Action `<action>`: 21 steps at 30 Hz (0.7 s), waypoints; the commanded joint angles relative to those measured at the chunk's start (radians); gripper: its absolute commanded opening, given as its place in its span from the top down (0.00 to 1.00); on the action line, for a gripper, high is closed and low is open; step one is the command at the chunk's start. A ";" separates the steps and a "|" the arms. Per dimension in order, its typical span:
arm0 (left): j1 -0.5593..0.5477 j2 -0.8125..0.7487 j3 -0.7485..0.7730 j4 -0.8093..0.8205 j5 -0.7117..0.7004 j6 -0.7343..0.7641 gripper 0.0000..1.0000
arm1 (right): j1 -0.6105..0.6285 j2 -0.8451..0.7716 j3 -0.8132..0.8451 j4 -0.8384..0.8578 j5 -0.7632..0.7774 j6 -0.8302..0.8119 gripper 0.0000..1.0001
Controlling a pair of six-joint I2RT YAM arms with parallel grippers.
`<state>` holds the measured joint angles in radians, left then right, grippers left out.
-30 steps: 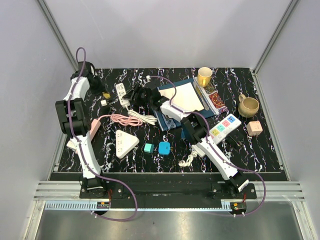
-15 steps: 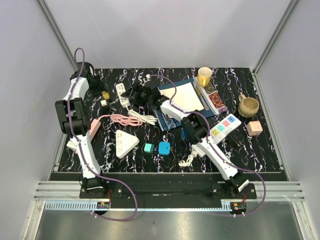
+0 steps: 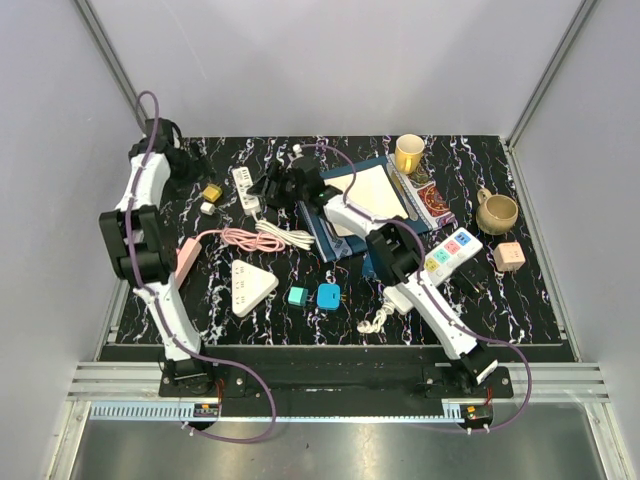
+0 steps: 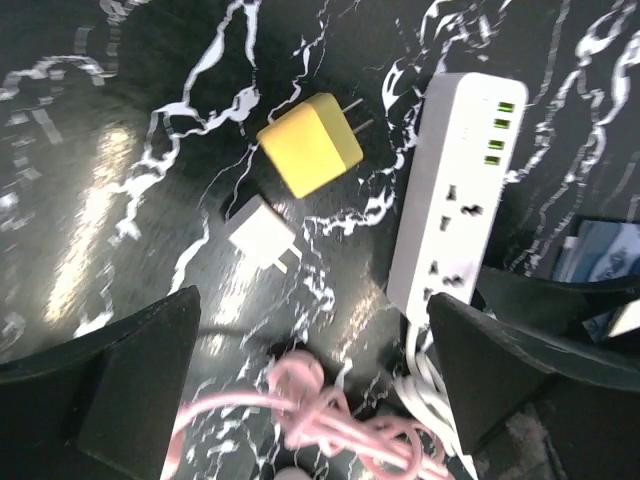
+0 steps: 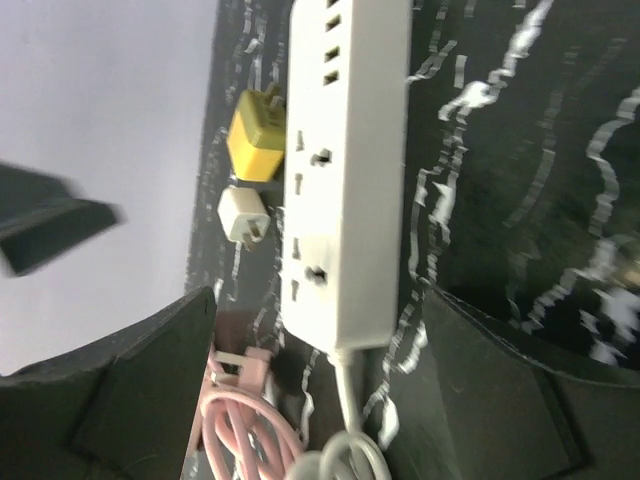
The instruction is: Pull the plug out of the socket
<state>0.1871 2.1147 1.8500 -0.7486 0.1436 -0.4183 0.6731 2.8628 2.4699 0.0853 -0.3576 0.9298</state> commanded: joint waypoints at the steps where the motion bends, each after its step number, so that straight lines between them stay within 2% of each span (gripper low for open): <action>1: 0.002 -0.322 -0.104 -0.043 -0.139 -0.027 0.01 | -0.038 -0.193 -0.133 -0.222 0.066 -0.166 0.10; 8: 0.008 -0.577 -0.429 -0.035 -0.435 -0.122 0.01 | 0.020 -0.456 -0.446 -0.225 0.143 -0.158 0.10; 13: 0.032 -0.697 -0.569 -0.026 -0.519 -0.167 0.01 | 0.042 -0.595 -0.647 -0.220 0.186 -0.140 0.11; 21: 0.049 -0.901 -0.810 -0.038 -0.636 -0.390 0.03 | 0.057 -0.689 -0.704 -0.262 0.226 -0.114 0.13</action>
<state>0.2226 1.3487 1.0897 -0.8001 -0.3782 -0.6807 0.7265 2.2745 1.7748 -0.1574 -0.1970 0.8108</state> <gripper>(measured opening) 0.979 0.873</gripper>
